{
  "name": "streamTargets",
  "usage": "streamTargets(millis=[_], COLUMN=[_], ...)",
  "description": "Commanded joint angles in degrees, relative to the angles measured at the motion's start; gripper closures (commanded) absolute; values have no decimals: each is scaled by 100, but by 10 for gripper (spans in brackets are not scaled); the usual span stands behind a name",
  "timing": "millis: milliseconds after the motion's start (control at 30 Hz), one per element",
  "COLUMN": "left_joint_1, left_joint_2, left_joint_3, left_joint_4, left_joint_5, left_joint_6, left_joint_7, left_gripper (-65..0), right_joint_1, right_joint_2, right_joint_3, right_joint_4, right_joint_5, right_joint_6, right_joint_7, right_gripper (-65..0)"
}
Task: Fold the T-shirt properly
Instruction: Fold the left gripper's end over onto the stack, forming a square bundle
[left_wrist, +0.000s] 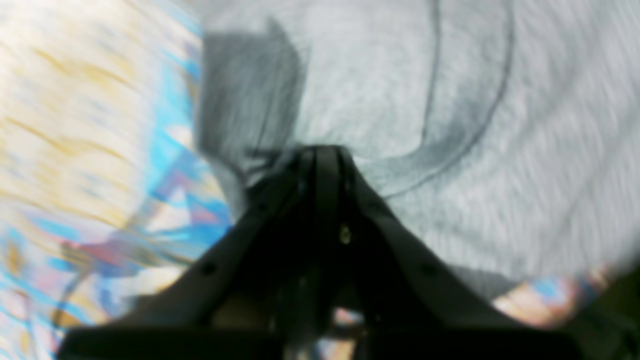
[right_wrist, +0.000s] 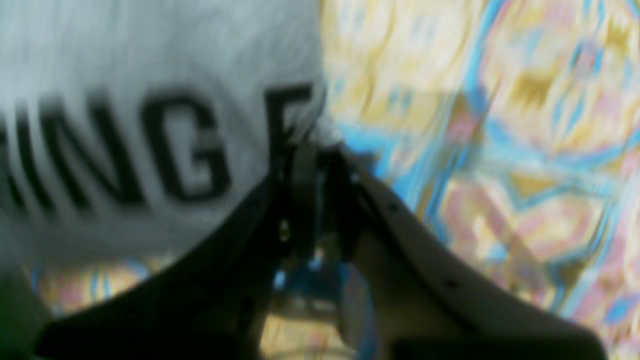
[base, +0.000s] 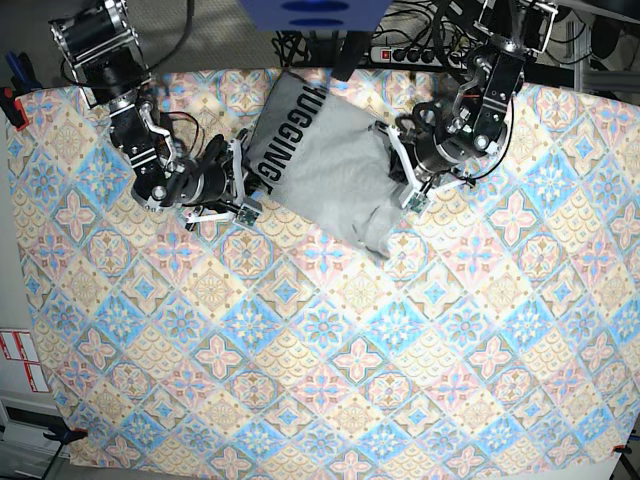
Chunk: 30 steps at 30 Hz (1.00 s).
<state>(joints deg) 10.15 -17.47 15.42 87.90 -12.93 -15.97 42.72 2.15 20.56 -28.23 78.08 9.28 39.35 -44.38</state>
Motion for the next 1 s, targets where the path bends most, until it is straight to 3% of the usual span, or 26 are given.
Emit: streamTargets(millis=[0,200,367,533,700,800,967], left_joint_1=[-193,-1020,-1398,-1538,-1512,-1143,-264], left_joint_2=[64,706,1145,1479,1453,1374,1172], left_joint_3=[-26,-26,-26,-52,-193,-799,-1872], left_joint_4=[-91,-1040,-1436,-1454,-1163,-522,656], left_joint_5=[163,726,1236,1570,1640,1640,1587], left_joint_6=[80,80,89,89,98,98,98], left_joint_7=[-118,-417,-1024,-1173,-1173,-1155,-1155], left_gripper=[0,0,0,0,0,0,0], right_joint_1=[-114,-800,-1178,-1371,-1371,-1371,-932], right_joint_2=[155,586,648,639,419,217,-231], right_joint_3=[5,14,418,673,629,454,-417], right_joint_4=[170,1321,2077,2614,2983,3036,3009], right_joint_5=[-132,-132,-132,-132,-115,-97,-106], right_joint_6=[65,65,65,65,65,65,65], right_joint_7=[-278,-322,-305,-305,-278,-278,-305], right_gripper=[-67,-67,-39,-36,-35,-35,-35])
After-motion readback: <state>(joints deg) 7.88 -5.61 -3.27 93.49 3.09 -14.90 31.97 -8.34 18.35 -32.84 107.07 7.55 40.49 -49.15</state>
